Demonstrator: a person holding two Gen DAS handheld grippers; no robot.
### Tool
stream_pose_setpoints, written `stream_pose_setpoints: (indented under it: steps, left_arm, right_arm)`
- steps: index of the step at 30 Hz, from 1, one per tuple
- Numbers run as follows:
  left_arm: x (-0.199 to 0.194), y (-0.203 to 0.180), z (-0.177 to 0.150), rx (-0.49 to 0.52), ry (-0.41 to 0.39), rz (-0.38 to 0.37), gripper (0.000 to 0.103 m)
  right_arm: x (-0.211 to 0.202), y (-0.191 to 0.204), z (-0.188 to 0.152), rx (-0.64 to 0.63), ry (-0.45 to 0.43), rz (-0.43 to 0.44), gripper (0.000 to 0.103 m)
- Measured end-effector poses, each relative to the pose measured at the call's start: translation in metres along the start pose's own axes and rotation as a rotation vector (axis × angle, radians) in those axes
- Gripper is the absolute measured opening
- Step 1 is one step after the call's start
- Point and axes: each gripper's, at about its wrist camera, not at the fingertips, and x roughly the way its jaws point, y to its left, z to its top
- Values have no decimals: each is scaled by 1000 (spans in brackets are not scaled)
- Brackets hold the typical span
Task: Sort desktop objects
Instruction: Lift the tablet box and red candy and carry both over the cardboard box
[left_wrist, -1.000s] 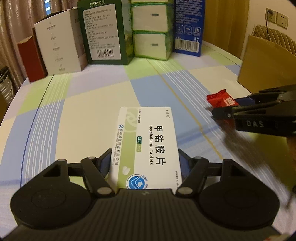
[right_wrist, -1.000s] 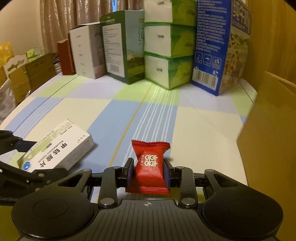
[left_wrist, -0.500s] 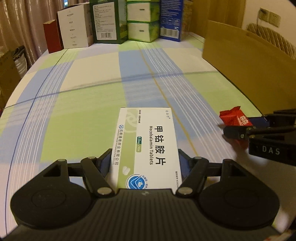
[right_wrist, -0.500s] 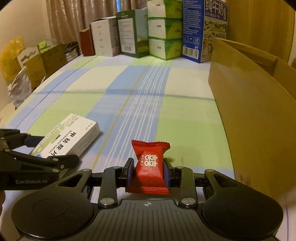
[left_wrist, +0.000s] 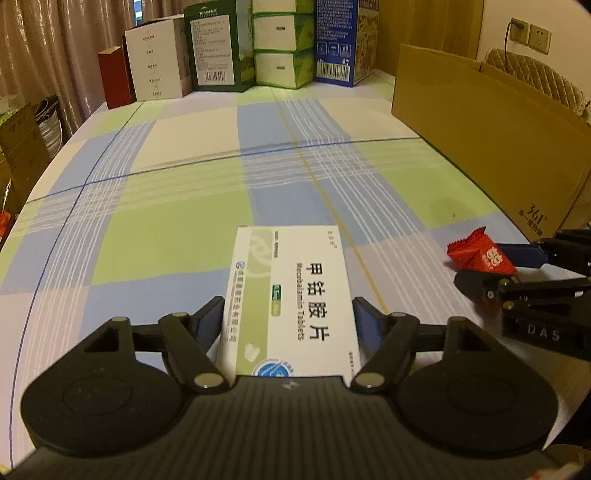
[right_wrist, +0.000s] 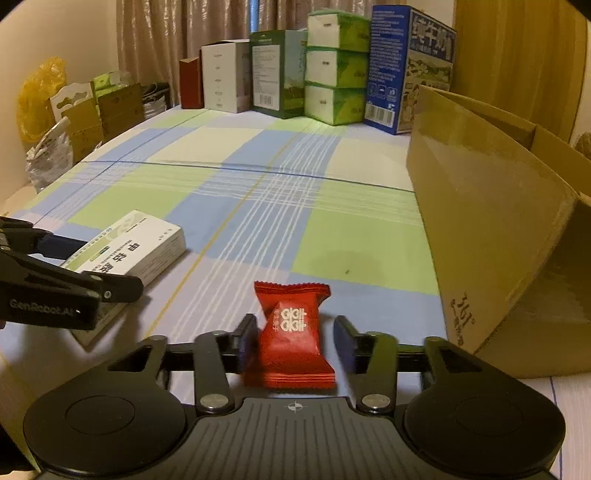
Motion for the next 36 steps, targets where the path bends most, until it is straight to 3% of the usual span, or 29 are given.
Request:
stream_pose_setpoints:
  steps: [22, 26, 36]
  left_arm:
    - [13, 0, 6, 6, -2, 8, 67]
    - [9, -3, 2, -4, -7, 19, 67]
    - [-4, -12, -3, -21, -1, 7, 67]
  right_arm:
    - [2, 3, -3, -1, -33, 17, 45]
    - [1, 4, -3, -10, -32, 24, 28]
    - [-9, 4, -1, 3, -29, 17, 27]
